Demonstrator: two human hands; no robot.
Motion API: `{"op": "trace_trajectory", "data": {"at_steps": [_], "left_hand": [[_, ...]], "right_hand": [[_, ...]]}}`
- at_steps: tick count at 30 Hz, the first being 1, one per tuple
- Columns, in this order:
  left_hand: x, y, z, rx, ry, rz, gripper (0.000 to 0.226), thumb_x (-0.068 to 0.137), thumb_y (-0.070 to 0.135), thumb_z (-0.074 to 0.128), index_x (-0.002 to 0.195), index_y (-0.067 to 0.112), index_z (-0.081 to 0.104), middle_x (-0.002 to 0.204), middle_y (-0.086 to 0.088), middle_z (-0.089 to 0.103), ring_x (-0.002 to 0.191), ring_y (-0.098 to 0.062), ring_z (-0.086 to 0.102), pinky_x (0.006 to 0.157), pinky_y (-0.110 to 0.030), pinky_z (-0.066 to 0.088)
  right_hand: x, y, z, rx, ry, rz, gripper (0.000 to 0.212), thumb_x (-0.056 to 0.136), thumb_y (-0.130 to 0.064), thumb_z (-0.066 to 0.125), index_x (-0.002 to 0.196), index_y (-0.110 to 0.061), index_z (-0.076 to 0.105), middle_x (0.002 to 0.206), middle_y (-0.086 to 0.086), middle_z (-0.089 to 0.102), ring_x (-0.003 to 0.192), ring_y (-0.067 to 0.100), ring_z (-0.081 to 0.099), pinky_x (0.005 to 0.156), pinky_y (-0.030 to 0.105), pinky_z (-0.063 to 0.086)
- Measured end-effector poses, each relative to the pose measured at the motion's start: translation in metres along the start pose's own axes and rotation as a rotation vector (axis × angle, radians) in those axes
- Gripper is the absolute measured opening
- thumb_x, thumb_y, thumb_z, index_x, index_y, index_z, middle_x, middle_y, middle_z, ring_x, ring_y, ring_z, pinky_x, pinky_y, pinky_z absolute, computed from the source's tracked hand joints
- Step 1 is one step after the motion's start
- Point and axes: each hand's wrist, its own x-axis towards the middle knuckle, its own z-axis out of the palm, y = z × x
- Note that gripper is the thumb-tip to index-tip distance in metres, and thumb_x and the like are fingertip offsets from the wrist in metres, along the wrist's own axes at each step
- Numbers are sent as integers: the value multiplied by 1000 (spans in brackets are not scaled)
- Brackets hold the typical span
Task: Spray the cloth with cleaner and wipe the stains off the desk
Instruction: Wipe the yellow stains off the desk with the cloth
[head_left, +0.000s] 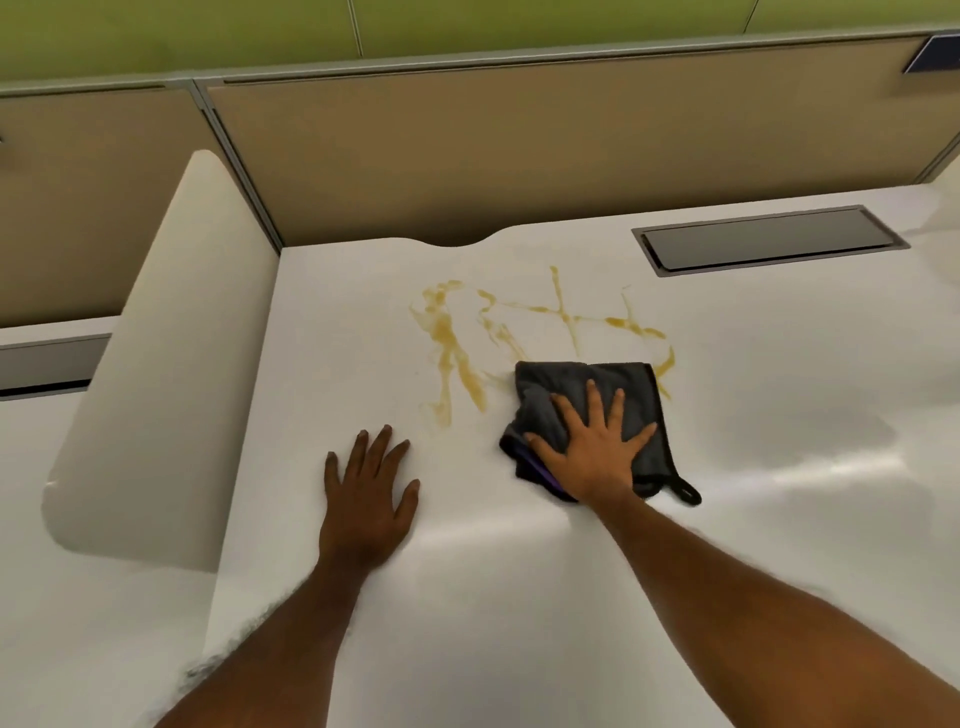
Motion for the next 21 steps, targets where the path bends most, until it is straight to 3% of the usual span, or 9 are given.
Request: {"op": "trace_trajectory", "data": {"at_steps": [2, 5, 7, 11, 12, 14, 17, 18, 21], "left_hand": [[1, 1, -1, -11, 12, 3, 60, 92, 51, 30, 146, 28, 39, 161, 3, 25, 150, -20, 15, 119, -55, 9], [2, 0, -2, -18, 9, 6, 60, 91, 52, 30, 146, 29, 38, 161, 3, 25, 150, -20, 16, 119, -55, 10], [2, -1, -2, -26, 13, 8, 60, 92, 52, 30, 147, 30, 37, 161, 3, 25, 150, -20, 15, 119, -55, 10], [0, -1, 2, -30, 42, 0, 57, 92, 50, 36, 144, 29, 40, 160, 4, 28, 150, -20, 18, 119, -55, 12], [1, -1, 2, -30, 47, 2, 56, 92, 50, 37, 144, 30, 40, 160, 4, 28, 149, -19, 18, 119, -55, 12], [2, -2, 2, -35, 40, 3, 57, 92, 51, 37, 145, 31, 39, 159, 4, 28, 149, -19, 19, 119, -54, 12], [3, -3, 1, -37, 24, 2, 58, 92, 53, 34, 145, 31, 38, 159, 4, 28, 149, -20, 18, 119, -54, 11], [3, -4, 1, -42, 23, -1, 58, 92, 53, 34, 145, 32, 37, 160, 4, 28, 150, -19, 18, 120, -53, 11], [3, -3, 2, -58, 35, -2, 56, 92, 52, 37, 145, 32, 37, 160, 5, 27, 150, -18, 16, 119, -54, 12]], "right_hand": [[-2, -25, 5, -6, -11, -10, 91, 70, -92, 9, 149, -49, 8, 164, 3, -11, 144, 44, -20, 97, 77, -18], [-19, -38, 22, -91, -17, -413, 83, 76, -90, 16, 149, -49, 14, 165, 1, -7, 144, 41, -26, 101, 77, -18], [-10, -26, 17, -82, -12, -511, 79, 79, -87, 20, 148, -50, 18, 165, -4, -3, 146, 33, -24, 103, 76, -12], [13, -32, 5, 2, 28, -56, 81, 77, -85, 19, 148, -46, 20, 164, -2, 1, 148, 35, -14, 100, 76, -17], [11, -43, 6, 0, 17, -25, 84, 75, -86, 16, 149, -45, 17, 164, 1, -1, 147, 39, -15, 98, 76, -20], [0, -60, 16, -70, -3, -224, 87, 75, -88, 14, 150, -45, 13, 164, 3, -5, 145, 44, -20, 97, 75, -24], [4, -50, 17, -103, -2, -590, 79, 79, -87, 19, 148, -49, 19, 165, -2, 0, 147, 34, -21, 105, 75, -10], [14, -46, 13, -84, -1, -562, 78, 79, -86, 20, 148, -49, 19, 165, -4, 1, 148, 30, -20, 106, 75, -8], [32, -55, 9, -23, 27, -140, 83, 77, -87, 18, 149, -47, 16, 165, -3, -2, 149, 33, -15, 101, 75, -18]]}}
